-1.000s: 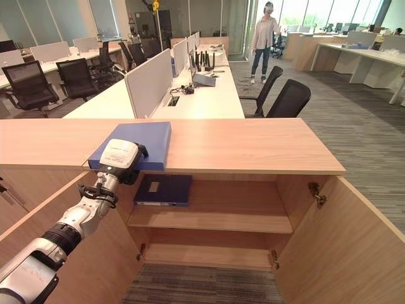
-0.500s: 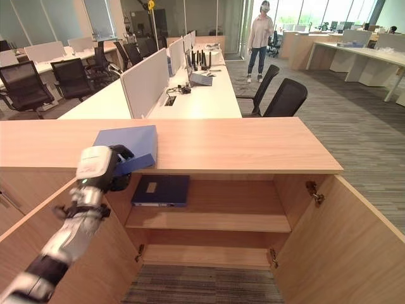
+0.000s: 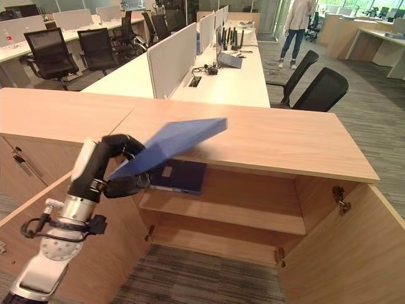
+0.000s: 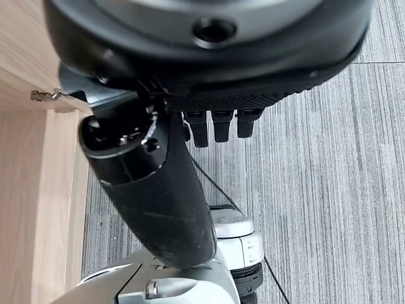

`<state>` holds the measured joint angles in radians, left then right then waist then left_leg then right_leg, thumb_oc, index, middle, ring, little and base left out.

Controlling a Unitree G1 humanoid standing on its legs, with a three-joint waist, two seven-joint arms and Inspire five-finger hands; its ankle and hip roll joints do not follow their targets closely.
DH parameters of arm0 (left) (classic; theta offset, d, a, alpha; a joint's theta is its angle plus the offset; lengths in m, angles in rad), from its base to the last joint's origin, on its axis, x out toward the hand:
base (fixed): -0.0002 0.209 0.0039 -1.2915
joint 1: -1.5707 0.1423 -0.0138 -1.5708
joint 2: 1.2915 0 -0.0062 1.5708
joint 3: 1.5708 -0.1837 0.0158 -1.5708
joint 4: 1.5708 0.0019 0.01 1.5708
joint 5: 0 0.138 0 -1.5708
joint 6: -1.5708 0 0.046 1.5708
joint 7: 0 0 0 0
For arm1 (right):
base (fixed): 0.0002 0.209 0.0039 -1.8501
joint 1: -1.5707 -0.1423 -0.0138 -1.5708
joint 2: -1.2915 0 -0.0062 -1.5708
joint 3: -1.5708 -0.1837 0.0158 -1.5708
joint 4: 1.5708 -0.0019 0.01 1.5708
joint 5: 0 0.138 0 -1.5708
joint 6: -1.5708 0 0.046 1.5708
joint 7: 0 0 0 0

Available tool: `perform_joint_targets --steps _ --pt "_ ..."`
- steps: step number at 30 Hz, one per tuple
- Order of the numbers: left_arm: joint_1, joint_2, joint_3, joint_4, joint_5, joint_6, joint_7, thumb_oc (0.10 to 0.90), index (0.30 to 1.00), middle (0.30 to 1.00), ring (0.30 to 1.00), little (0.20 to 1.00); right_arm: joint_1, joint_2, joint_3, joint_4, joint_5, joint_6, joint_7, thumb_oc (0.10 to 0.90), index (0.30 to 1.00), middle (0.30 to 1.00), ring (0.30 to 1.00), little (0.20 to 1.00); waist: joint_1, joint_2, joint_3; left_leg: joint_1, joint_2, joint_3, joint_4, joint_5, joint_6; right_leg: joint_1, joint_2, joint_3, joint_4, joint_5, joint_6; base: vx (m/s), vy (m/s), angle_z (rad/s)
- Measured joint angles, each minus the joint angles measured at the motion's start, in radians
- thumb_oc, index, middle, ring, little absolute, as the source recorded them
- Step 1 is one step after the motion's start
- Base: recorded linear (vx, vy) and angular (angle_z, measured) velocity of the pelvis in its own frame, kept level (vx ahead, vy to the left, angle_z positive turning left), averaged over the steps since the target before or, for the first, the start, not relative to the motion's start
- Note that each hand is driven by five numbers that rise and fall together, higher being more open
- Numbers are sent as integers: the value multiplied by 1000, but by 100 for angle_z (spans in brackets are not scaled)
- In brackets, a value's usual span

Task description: Put the empty folder in the office cabinet

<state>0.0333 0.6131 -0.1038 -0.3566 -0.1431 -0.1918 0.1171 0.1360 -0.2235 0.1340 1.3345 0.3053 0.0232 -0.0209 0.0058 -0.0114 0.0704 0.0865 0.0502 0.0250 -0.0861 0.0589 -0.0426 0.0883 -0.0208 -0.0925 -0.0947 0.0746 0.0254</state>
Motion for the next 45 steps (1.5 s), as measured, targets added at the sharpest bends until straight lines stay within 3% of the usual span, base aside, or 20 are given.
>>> perform_joint_targets --steps 4,7,11,16,21,27,32,38,41,45 --pt "25 -2 -22 -55 -374 13 -132 400 300 300 300 300 -21 -3 9 1 -57 5 24 800 900 900 900 900 -2 3 4 3 0 -1 0 3 3 2 0 -2 0 -1 -1 0 0 0" --pt "29 -1 -71 -52 -566 53 -205 400 300 300 300 300 -35 -7 11 4 -70 3 38 800 900 900 900 900 -3 5 15 4 -2 -1 0 5 3 4 0 -2 0 0 3 0 0 0" --pt "27 8 -138 -28 -733 116 -256 400 300 300 300 300 -40 -12 18 10 -90 0 46 800 900 900 900 900 -6 11 21 7 -2 0 0 10 5 6 0 -1 0 -2 5 0 0 0" --pt "28 23 -241 38 -839 158 -262 400 300 300 300 300 -54 -12 20 18 -106 -6 48 800 900 900 900 900 -16 11 22 9 -1 1 0 10 5 8 0 -1 0 -2 5 0 0 0" --pt "70 42 -244 84 -821 171 -251 400 300 300 300 300 -56 -13 20 18 -106 -10 48 800 900 900 900 900 -29 14 21 14 -1 3 0 6 -2 12 0 0 0 -2 5 0 0 0" --pt "201 80 -137 110 -477 174 -230 400 300 300 300 300 -51 -13 22 4 -106 -2 50 800 900 900 900 900 -25 13 22 22 0 2 0 0 6 20 0 0 0 -3 4 0 0 0" --pt "264 81 -98 193 -327 199 -211 400 300 300 300 300 -45 -17 49 -29 -111 7 41 800 900 900 900 900 -3 12 22 21 -1 1 0 0 6 16 0 0 0 -6 -1 0 0 0" --pt "345 80 -43 235 -162 227 -216 400 300 300 300 300 21 -67 95 -321 -173 49 2 800 900 900 900 900 1 14 24 20 -1 2 0 0 6 15 0 1 0 -5 0 -1 1 -1" --pt "340 64 -42 252 -110 228 -209 400 300 300 300 300 31 -118 125 -564 -193 29 -10 800 900 900 900 900 -4 17 25 20 0 7 0 0 6 12 0 2 0 -5 -1 -3 1 -6" --pt "330 27 -45 247 -107 227 -196 400 300 300 300 300 -21 -138 143 -695 -267 3 -17 800 900 900 900 900 0 18 25 19 0 4 0 1 6 12 1 1 0 -5 -1 -2 1 1"
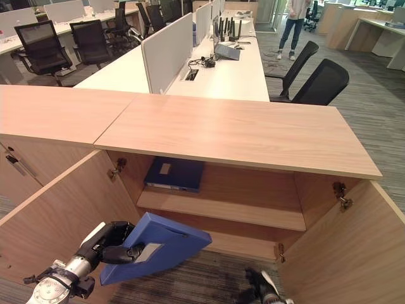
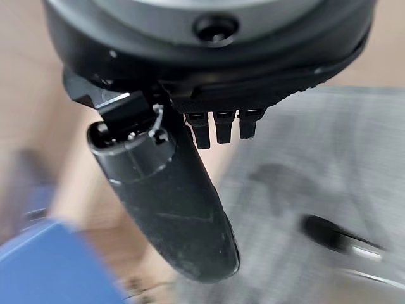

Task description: Put the empty folder in the office cabinet

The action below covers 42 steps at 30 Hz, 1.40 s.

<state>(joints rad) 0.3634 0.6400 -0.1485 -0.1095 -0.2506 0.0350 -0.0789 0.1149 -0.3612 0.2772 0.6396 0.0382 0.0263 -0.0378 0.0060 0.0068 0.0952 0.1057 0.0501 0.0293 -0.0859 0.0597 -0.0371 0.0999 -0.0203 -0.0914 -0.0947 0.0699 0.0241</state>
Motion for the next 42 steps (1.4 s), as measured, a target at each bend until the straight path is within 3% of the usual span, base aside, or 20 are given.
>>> perform_joint_targets --steps 4,6,9,19,27,32,37,42 --pt "-36 -1 -30 -1 -1 0 3 400 300 300 300 300 -56 -51 68 -193 -76 -15 -15 800 900 900 900 900 1 9 2 -2 -1 -1 0 4 5 -1 -1 -1 0 3 5 0 0 0" --pt "-48 -1 -39 -6 -2 -5 2 400 300 300 300 300 -75 -46 70 -213 -78 -48 -15 800 900 900 900 900 0 9 2 1 -1 0 0 8 2 1 -1 0 0 3 6 0 0 0" --pt "-70 1 -47 -22 -1 -9 1 400 300 300 300 300 -79 -77 105 -293 -79 -41 0 800 900 900 900 900 0 14 5 2 -2 0 0 7 4 8 -1 -1 0 2 7 0 0 0" --pt "-78 7 -46 -22 31 -14 -2 400 300 300 300 300 -73 -94 117 -297 -79 -43 60 800 900 900 900 900 0 17 14 4 -1 -1 0 5 3 9 -1 -3 0 -3 8 -6 0 0" --pt "-86 15 -39 -62 38 -20 0 400 300 300 300 300 -82 -191 141 -407 -206 -34 66 800 900 900 900 900 3 17 29 2 -2 -2 0 4 4 8 -2 -4 0 -4 7 -1 0 0" --pt "-155 94 -59 -109 35 -22 -28 400 300 300 300 300 -130 -253 159 -529 -275 -48 86 800 900 900 900 900 0 16 31 2 -1 -3 0 3 5 8 -1 -5 0 -5 7 0 0 0" --pt "-268 134 -125 -140 -10 -44 -62 400 300 300 300 300 -240 -238 207 -554 -274 -83 84 800 900 900 900 900 0 16 31 4 -2 -2 0 3 5 11 -1 -4 0 -5 8 0 0 0" --pt "-279 174 -127 -140 -22 -44 -65 400 300 300 300 300 -257 -246 238 -553 -275 -84 85 800 900 900 900 900 1 15 31 5 -2 -2 1 3 5 12 -1 -4 0 -4 6 0 0 0"
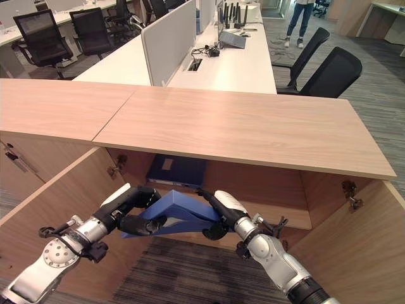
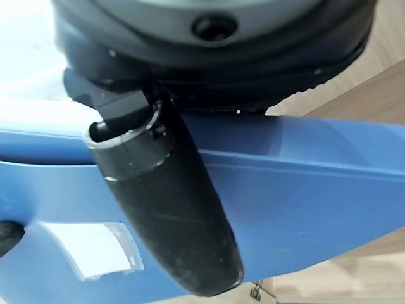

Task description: Put the empty folder in the office cabinet

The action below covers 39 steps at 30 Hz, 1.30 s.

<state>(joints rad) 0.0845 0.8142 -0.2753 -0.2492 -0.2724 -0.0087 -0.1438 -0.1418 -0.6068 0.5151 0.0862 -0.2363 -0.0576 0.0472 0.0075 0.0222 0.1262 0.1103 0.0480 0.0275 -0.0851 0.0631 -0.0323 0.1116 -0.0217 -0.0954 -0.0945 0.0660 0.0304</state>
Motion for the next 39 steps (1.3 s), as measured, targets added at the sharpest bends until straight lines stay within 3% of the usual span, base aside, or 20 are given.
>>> perform_joint_targets --steps 13,14,25,29,39 --pt "-15 50 -8 2 -35 0 0 400 300 300 300 300 -24 1 35 14 15 0 10 800 900 900 900 900 2 -9 3 3 0 -1 3 0 0 3 0 -2 0 4 -5 0 0 0" --pt "-16 50 -10 2 -35 1 0 400 300 300 300 300 -26 6 39 25 20 0 12 400 300 300 300 300 2 -10 3 3 0 -1 3 0 0 3 0 -2 0 4 -5 0 0 0" --pt "-27 74 -44 13 -42 9 -7 400 300 300 300 300 -8 90 78 163 209 3 75 400 300 300 300 300 0 -17 2 8 0 -1 3 0 0 8 0 -4 0 1 -1 0 0 0" --pt "-27 82 -46 25 -116 29 -23 400 300 300 300 300 -1 86 82 163 219 1 78 400 300 300 300 300 0 -17 2 11 0 -1 3 0 -1 12 -1 -5 0 3 -3 0 0 0" --pt "-27 82 -46 32 -118 29 -36 400 300 300 300 300 8 70 79 162 208 -10 85 400 300 300 300 300 0 -21 2 12 0 -3 0 1 -1 13 -1 -7 0 0 1 0 0 0"
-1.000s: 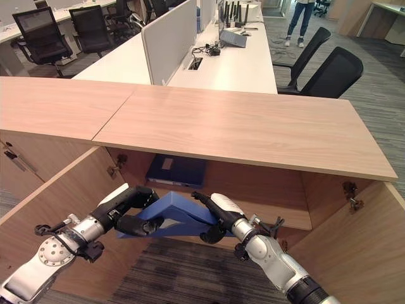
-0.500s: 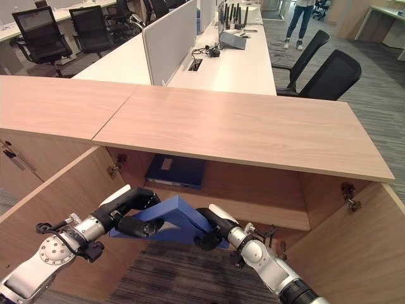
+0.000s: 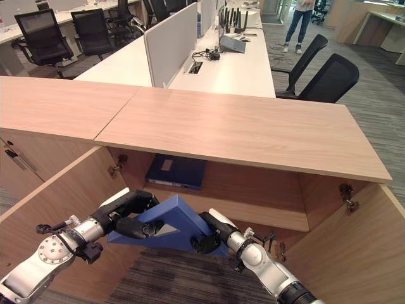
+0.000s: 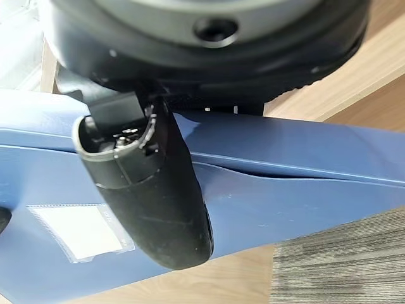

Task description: Put the empty folder in the office cabinet

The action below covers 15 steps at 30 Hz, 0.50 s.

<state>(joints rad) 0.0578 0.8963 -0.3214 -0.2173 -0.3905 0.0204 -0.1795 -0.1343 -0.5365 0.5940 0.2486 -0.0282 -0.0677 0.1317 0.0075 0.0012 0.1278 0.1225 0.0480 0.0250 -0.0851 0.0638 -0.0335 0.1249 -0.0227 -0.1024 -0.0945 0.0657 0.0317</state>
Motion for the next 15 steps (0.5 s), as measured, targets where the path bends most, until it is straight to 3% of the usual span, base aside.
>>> perform_joint_targets --steps 1,2,8,15 --pt "0 0 0 1 0 0 -6 463 394 394 394 394 8 1 -3 0 0 -5 0 400 300 300 300 300 0 0 0 0 0 0 0 0 0 0 0 0 0 0 0 0 0 0" --pt "1 1 -8 4 1 0 -9 800 900 900 900 900 21 1 -3 0 0 -6 0 400 300 300 300 300 0 0 0 0 0 -1 0 0 0 1 0 -1 0 0 0 0 0 0" --pt "84 -44 -9 23 -30 -13 -55 800 900 900 900 900 116 17 -33 86 -25 -19 33 400 300 300 300 300 -3 -5 -5 3 0 -1 0 0 0 4 0 -2 0 0 0 0 0 0" --pt "233 -181 59 157 -125 -14 -63 800 900 900 900 900 276 -11 -180 202 -118 80 11 400 300 300 300 300 -5 -1 -7 2 -1 -3 -1 -2 1 3 -1 -2 0 -5 3 -5 -6 1"
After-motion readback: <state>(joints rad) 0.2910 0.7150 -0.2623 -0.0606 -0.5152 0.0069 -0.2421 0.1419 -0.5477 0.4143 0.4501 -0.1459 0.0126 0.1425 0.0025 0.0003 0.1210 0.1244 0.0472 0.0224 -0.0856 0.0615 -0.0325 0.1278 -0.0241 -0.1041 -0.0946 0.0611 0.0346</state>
